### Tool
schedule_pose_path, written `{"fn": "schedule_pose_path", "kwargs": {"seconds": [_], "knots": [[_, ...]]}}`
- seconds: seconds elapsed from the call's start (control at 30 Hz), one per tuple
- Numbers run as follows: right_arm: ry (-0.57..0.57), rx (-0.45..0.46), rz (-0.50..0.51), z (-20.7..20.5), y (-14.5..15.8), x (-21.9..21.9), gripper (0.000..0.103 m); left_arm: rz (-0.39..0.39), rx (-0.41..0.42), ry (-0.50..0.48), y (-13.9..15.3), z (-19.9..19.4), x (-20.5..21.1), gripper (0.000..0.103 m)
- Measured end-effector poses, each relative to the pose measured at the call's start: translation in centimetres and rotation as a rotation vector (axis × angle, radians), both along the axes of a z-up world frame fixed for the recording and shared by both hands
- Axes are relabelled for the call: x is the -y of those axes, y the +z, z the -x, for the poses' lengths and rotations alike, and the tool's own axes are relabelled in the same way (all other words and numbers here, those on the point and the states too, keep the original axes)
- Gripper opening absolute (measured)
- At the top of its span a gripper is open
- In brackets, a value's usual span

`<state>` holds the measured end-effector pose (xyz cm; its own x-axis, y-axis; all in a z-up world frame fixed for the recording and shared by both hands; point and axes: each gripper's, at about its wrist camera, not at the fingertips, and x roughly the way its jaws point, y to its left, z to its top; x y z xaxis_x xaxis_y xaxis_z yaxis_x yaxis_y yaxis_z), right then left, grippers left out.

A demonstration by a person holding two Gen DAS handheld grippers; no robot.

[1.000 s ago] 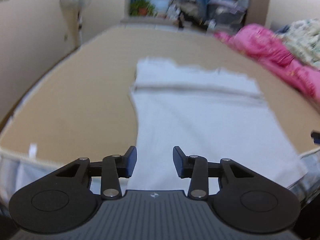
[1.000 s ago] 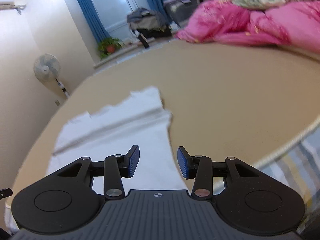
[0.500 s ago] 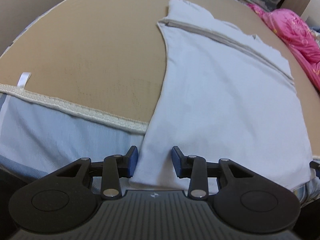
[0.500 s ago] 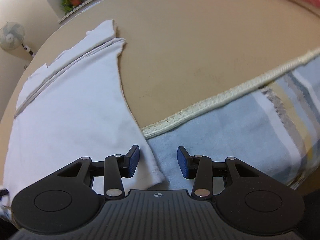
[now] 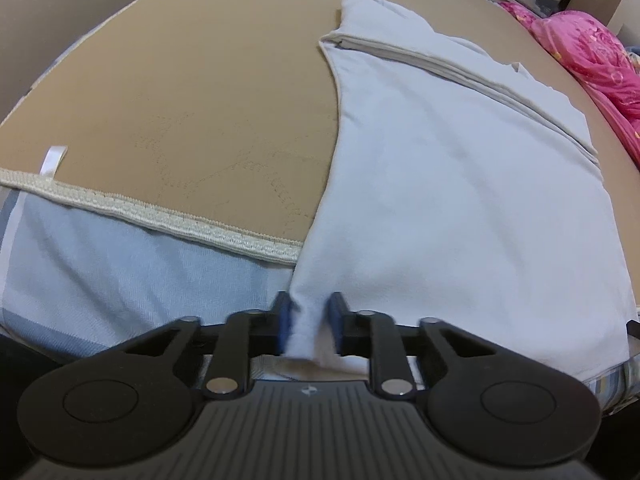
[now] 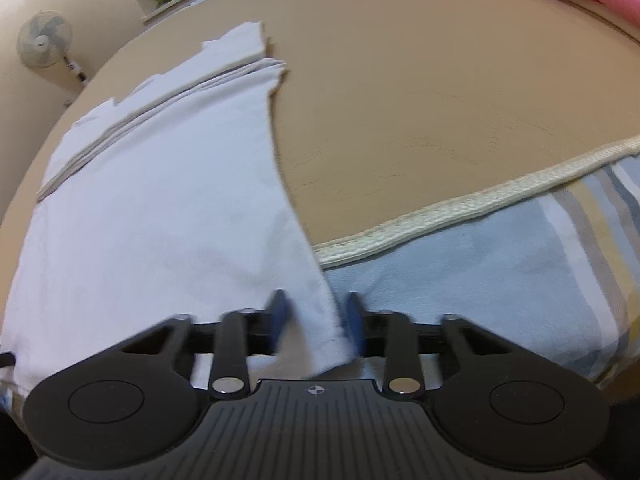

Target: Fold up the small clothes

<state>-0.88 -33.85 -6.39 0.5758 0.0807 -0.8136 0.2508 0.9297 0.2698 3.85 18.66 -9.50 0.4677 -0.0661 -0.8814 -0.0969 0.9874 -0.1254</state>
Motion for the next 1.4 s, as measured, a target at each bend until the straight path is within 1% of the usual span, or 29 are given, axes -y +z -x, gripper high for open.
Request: {"fn": "schedule_pose_path", "kwargs": {"seconds": [0.03, 0.07, 0.17, 0.27, 0.43, 0.53, 0.63, 0.7, 0.77, 0.83, 0.93, 1.0, 1.1, 1.2, 1.3, 1.37, 1.4], "knots": [[0.007, 0.007, -0.003, 0.1, 0.1, -0.1, 0.009, 0.001, 0.004, -0.003, 0.1, 0.0, 0.0, 0.01], [0.013, 0.014, -0.004, 0.1, 0.3, -0.2, 0.007, 0.002, 0.008, -0.006, 0.2, 0.1, 0.1, 0.007], [0.032, 0.058, -0.018, 0.5, 1.1, -0.4, 0.006, -0.003, 0.03, -0.012, 0.8, 0.3, 0.2, 0.007], [0.03, 0.121, -0.036, 1.2, 2.8, -0.1, 0.005, -0.005, 0.07, -0.028, 2.5, 0.8, 0.5, 0.006], [-0.019, 0.277, -0.131, 3.1, 7.3, 2.2, 0.005, -0.022, 0.223, -0.109, 7.3, 2.6, 1.6, 0.006], [-0.007, 0.366, -0.152, 4.9, 10.0, 2.6, 0.004, -0.008, 0.313, -0.148, 10.5, 4.0, 1.8, 0.006], [-0.01, 0.44, -0.21, 7.1, 12.4, 2.9, 0.004, 0.019, 0.376, -0.175, 13.5, 5.8, 1.6, 0.005], [-0.017, 0.485, -0.229, 8.8, 13.8, 3.2, 0.004, 0.057, 0.406, -0.184, 15.4, 7.6, 0.9, 0.005], [-0.02, 0.533, -0.248, 10.8, 15.4, 3.5, 0.004, 0.106, 0.421, -0.186, 17.1, 9.4, 0.1, 0.005], [-0.029, 0.554, -0.26, 12.8, 16.7, 3.9, 0.004, 0.156, 0.44, -0.178, 18.9, 11.7, -0.8, 0.005], [-0.047, 0.584, -0.286, 15.8, 18.2, 4.6, 0.003, 0.192, 0.454, -0.167, 20.6, 13.7, -2.0, 0.005], [-0.068, 0.595, -0.29, 17.3, 18.7, 5.1, 0.004, 0.208, 0.439, -0.161, 21.1, 13.9, -3.0, 0.005], [-0.073, 0.566, -0.294, 16.5, 18.0, 5.9, 0.004, 0.21, 0.402, -0.149, 19.8, 11.6, -3.0, 0.005], [-0.076, 0.511, -0.277, 13.6, 16.0, 6.3, 0.004, 0.186, 0.363, -0.147, 17.6, 7.4, -2.1, 0.005], [-0.065, 0.453, -0.264, 8.5, 13.8, 6.6, 0.004, 0.175, 0.329, -0.144, 15.5, 1.6, -1.6, 0.005], [-0.053, 0.429, -0.248, 5.1, 13.0, 6.4, 0.004, 0.156, 0.298, -0.128, 14.1, -3.3, -1.2, 0.005], [-0.047, 0.408, -0.24, 2.5, 12.4, 6.7, 0.004, 0.157, 0.283, -0.126, 13.4, -5.8, -1.1, 0.005]]}}
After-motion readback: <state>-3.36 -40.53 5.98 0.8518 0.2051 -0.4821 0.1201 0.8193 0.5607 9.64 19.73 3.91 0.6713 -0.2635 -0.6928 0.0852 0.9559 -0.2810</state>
